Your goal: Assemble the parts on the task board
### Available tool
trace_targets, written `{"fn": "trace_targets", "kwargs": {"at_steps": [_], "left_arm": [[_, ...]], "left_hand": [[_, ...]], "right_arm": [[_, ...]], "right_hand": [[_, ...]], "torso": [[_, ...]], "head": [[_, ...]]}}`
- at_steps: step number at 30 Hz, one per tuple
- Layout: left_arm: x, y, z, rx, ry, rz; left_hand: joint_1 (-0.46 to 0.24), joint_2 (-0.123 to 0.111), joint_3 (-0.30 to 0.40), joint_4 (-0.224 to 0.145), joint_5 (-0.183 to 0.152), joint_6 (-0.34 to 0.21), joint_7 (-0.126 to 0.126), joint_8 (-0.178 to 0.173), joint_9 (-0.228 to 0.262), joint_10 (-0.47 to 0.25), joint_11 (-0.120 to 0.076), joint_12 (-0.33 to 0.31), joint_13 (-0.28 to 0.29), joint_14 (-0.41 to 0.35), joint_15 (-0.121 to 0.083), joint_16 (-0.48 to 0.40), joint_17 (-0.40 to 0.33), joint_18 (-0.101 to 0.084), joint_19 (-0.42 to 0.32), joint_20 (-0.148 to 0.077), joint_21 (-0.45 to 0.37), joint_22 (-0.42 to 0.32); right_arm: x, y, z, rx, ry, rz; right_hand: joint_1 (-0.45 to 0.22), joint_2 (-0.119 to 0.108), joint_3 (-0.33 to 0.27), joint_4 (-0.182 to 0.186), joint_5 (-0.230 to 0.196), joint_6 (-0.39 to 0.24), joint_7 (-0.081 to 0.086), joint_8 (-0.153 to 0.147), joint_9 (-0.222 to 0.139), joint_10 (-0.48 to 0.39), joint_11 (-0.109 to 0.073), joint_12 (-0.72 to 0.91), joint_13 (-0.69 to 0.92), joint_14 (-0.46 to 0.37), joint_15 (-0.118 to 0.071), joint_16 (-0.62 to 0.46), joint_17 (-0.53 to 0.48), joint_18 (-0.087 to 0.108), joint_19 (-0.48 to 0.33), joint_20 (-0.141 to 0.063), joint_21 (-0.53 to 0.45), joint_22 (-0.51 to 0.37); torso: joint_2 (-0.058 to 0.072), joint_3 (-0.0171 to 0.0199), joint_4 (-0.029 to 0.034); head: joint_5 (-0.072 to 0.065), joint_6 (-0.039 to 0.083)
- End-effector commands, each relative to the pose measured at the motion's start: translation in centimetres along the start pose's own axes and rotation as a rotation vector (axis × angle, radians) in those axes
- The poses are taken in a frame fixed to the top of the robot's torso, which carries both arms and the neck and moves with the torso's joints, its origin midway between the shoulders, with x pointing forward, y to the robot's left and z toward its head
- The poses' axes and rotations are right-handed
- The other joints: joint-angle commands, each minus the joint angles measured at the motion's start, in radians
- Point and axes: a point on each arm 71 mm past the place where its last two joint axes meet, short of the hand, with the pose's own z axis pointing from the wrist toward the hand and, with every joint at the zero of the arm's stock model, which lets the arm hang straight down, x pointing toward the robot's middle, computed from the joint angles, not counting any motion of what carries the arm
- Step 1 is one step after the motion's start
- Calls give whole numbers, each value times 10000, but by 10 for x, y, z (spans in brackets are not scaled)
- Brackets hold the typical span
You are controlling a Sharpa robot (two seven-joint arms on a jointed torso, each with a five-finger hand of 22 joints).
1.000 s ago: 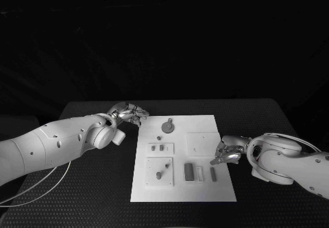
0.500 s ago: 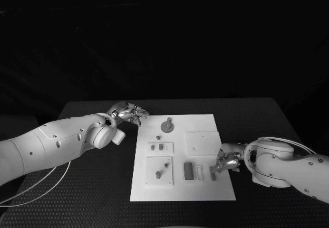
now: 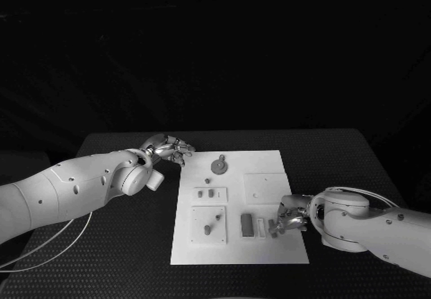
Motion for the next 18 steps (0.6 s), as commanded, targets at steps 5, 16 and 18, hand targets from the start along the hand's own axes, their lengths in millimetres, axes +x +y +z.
{"fn": "trace_targets", "kwargs": {"at_steps": [5,16,18], "left_arm": [[1,-1,0,58,150,-81],[1,-1,0,46,169,-85],[1,-1,0,47,166,-84]], "left_hand": [[-129,17,19,73,-36,81,-13,39,11,-2,-4,39,16,37,-15,-50,12,194,61,19,-49,15],[-139,22,18,86,-36,80,-13,39,10,1,-4,39,18,36,-15,-54,15,192,60,19,-54,18],[-142,22,17,89,-36,79,-13,38,9,0,-4,38,18,36,-15,-54,15,192,60,18,-55,19]], "right_arm": [[3,3,4,137,-792,-2082],[6,11,9,18,-1377,-2579],[5,12,9,-9,-1491,-2538]], "right_hand": [[20,221,-11,-407,-33,13,68,-88,32,-66,9,-37,21,-55,9,-60,12,133,-67,-25,-3,198],[441,778,9,-1502,-23,2,91,-149,36,-47,43,-83,-5,-96,62,-114,-90,133,-80,19,9,181],[451,841,12,-1597,-24,-16,100,-167,30,-53,52,-99,-15,-116,69,-129,-134,133,-84,28,1,178]], "torso": [[-2,-2,-1],[2,11,-12],[2,11,-12]], "head": [[29,-56],[20,-67],[20,-67]]}}
